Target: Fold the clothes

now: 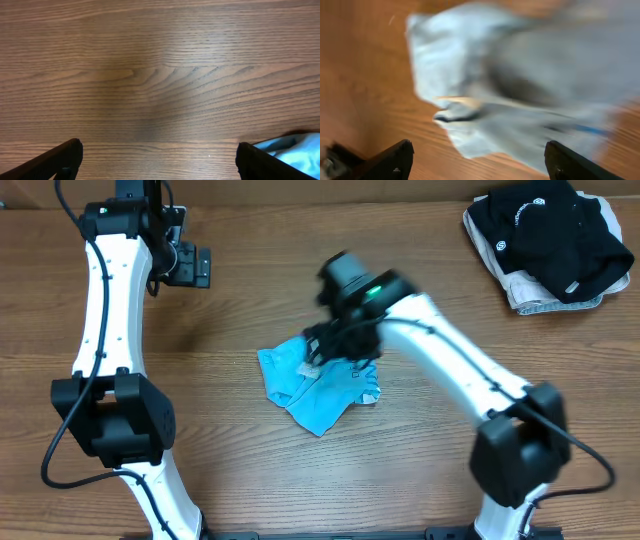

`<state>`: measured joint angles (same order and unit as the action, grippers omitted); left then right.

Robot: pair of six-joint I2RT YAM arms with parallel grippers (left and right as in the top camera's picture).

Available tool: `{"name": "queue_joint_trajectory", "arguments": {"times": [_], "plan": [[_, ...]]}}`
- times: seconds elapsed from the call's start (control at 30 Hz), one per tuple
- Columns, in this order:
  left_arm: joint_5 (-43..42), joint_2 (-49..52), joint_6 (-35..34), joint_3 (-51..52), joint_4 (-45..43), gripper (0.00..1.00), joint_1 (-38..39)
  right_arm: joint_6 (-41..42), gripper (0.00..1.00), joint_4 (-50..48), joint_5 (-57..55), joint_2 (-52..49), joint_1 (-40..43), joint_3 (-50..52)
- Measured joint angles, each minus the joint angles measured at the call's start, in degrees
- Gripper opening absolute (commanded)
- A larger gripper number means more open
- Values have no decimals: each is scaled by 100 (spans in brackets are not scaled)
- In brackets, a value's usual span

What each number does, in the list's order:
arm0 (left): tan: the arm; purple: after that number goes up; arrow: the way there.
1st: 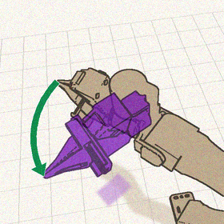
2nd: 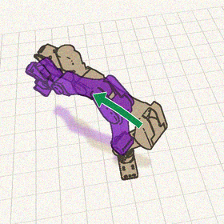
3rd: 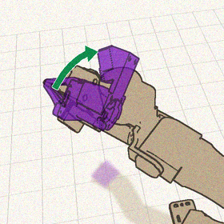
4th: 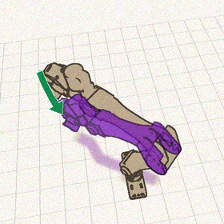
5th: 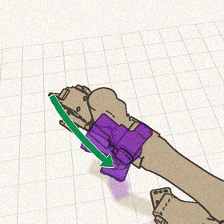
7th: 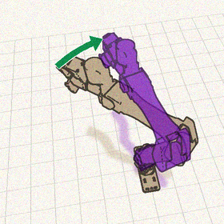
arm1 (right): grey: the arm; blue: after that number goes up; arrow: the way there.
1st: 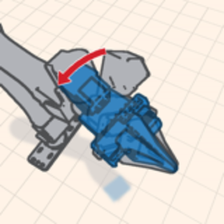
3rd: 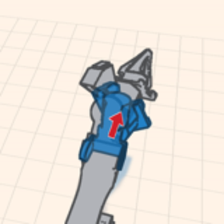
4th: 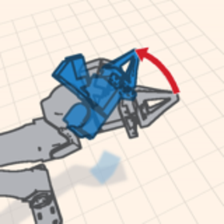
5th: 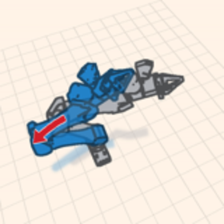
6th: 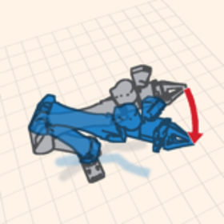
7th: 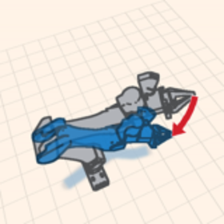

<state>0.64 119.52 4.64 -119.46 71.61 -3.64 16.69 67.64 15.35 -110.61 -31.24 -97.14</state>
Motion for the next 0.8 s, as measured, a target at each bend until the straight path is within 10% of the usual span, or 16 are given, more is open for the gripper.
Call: {"name": "queue_joint_trajectory", "arguments": {"times": [0.27, 0.63, 0.8], "plan": [[-31, 83, 0, 0, -98, 100, 0, 404, 69, -39, -201, 299, 1117, 260], [-249, 109, 0, 0, -118, 100, 0, 839, 80, -1928, -151, 297, 1132, 1899], [-262, 116, 0, 0, -120, 100, 0, 894, 54, -2448, -109, 297, 1073, 2065]]}}
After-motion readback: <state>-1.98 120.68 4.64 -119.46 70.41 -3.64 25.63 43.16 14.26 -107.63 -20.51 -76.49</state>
